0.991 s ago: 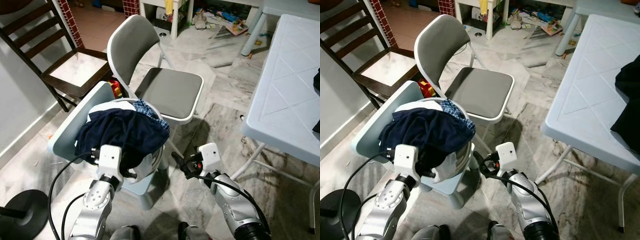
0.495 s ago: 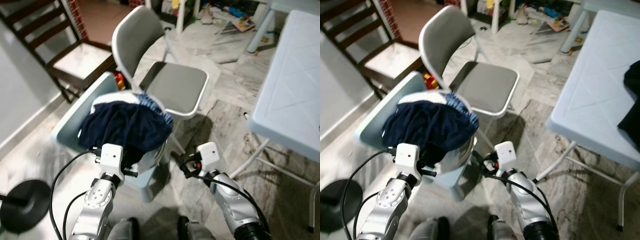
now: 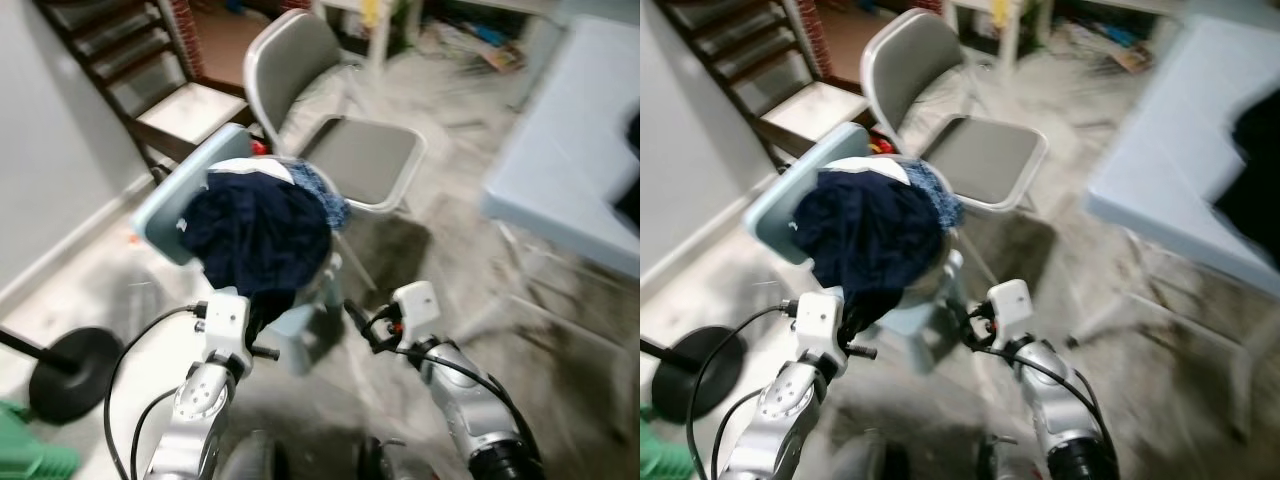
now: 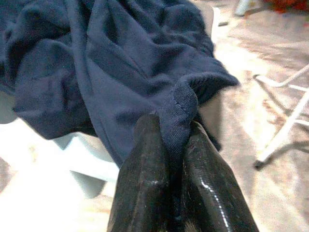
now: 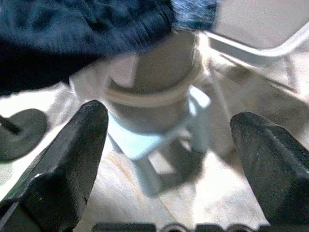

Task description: Hang hanger

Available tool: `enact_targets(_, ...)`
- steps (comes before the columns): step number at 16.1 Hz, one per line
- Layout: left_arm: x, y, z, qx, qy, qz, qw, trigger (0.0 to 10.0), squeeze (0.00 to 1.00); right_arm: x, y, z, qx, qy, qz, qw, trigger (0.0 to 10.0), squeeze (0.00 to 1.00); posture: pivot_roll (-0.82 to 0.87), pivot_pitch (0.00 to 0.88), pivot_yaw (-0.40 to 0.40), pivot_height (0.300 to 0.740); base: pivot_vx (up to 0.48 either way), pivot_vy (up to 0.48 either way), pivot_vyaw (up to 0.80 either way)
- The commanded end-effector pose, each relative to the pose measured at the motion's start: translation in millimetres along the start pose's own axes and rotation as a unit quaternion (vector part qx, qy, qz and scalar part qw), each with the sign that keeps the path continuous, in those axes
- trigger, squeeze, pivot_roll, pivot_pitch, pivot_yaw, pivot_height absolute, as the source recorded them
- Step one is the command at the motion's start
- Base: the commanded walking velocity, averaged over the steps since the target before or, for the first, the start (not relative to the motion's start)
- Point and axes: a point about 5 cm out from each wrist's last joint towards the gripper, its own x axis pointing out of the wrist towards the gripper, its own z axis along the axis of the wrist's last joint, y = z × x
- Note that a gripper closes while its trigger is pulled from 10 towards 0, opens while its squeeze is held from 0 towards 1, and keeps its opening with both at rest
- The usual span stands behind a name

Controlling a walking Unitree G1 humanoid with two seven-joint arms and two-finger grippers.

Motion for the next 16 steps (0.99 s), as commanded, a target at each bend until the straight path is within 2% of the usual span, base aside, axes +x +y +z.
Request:
enact_targets(1,-6.0,5.3,-6.9,0.007,0.013,0.009,1.000,10.0,0.00,1.5,5.3,-0.5,0.003,-0.003,0.004,1.000,10.0,0.00,0.03,0.205,0.015,0.740,0.000,0.000,0.00)
enact_targets(6,-5.8,8.1,-2.8,0.004,0.000,0.008,1.000,10.0,0.00,1.4,-4.0,8.1,0.003,-0.029,-0.031,0.999,10.0,0.00,0.02,0.209,0.016,0.740,0.000,0.000,0.00)
enact_targets(13,-1.6,-6.1,17.2,0.011,-0.035,-0.034,0.999,10.0,0.00,2.2,-10.6,16.3,0.011,-0.048,-0.066,0.997,10.0,0.00,0.02,0.218,0.014,0.740,0.000,0.000,0.00)
enact_targets(16,0.7,-12.8,27.1,0.013,-0.050,-0.056,0.997,10.0,0.00,1.8,-15.9,18.1,0.020,-0.054,-0.082,0.995,10.0,0.00,0.02,0.217,0.015,0.740,0.000,0.000,-0.80)
